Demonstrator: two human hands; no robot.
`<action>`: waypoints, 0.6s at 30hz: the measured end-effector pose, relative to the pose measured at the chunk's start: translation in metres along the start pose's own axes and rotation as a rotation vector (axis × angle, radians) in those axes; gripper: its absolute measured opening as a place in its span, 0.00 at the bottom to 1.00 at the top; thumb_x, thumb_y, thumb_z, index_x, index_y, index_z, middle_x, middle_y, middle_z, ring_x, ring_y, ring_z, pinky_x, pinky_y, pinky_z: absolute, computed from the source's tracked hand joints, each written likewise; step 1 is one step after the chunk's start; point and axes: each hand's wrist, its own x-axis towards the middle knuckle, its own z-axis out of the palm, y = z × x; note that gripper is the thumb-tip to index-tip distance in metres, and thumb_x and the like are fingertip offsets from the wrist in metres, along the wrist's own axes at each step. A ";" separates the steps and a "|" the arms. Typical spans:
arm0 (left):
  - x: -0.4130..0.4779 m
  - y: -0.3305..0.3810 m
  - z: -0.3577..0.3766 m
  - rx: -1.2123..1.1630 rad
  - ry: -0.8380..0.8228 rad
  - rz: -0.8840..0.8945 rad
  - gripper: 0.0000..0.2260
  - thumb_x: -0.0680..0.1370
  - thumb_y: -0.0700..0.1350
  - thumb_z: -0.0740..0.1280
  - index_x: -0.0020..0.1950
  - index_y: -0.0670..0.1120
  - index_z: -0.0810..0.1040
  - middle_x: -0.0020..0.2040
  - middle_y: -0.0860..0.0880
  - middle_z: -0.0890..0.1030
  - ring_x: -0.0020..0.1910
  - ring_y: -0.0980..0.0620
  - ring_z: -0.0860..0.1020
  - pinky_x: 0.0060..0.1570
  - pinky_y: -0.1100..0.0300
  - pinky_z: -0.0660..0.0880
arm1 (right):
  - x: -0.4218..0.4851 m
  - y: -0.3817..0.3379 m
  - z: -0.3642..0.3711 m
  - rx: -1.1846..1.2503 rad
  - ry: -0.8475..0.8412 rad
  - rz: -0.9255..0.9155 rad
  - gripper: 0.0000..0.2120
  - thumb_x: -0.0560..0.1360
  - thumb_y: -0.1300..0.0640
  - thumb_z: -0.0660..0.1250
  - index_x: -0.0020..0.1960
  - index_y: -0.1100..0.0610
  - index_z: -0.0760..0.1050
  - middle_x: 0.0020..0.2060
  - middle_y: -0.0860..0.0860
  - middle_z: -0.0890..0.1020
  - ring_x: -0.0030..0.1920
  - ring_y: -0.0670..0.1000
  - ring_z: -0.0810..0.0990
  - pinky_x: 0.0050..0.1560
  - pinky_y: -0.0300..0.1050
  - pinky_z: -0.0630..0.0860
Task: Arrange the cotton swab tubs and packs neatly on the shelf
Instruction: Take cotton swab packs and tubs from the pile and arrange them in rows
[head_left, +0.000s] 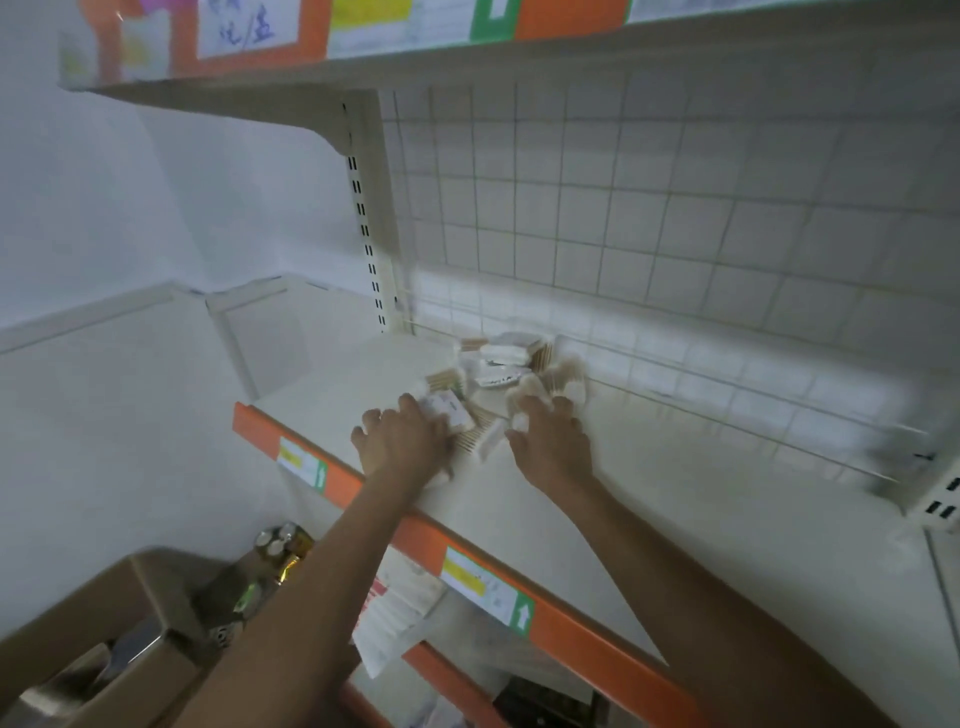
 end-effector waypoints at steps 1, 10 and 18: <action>0.000 0.000 0.002 0.009 0.040 0.030 0.20 0.79 0.57 0.56 0.62 0.43 0.67 0.58 0.40 0.77 0.62 0.40 0.69 0.60 0.47 0.64 | -0.001 0.000 0.001 0.009 0.014 0.006 0.21 0.77 0.48 0.63 0.68 0.49 0.64 0.64 0.57 0.65 0.60 0.61 0.73 0.58 0.52 0.71; -0.031 0.021 0.003 -0.408 0.183 0.305 0.26 0.74 0.40 0.67 0.70 0.46 0.64 0.61 0.41 0.68 0.46 0.37 0.77 0.39 0.54 0.70 | -0.029 0.012 -0.014 0.035 0.094 0.063 0.17 0.74 0.53 0.68 0.60 0.50 0.69 0.58 0.56 0.67 0.57 0.58 0.72 0.56 0.51 0.72; -0.074 0.072 0.012 -0.718 0.208 0.505 0.25 0.74 0.40 0.69 0.69 0.41 0.66 0.55 0.44 0.80 0.50 0.46 0.79 0.46 0.62 0.69 | -0.085 0.058 -0.066 0.153 0.152 0.101 0.30 0.72 0.57 0.68 0.70 0.46 0.62 0.62 0.56 0.67 0.58 0.57 0.72 0.57 0.45 0.70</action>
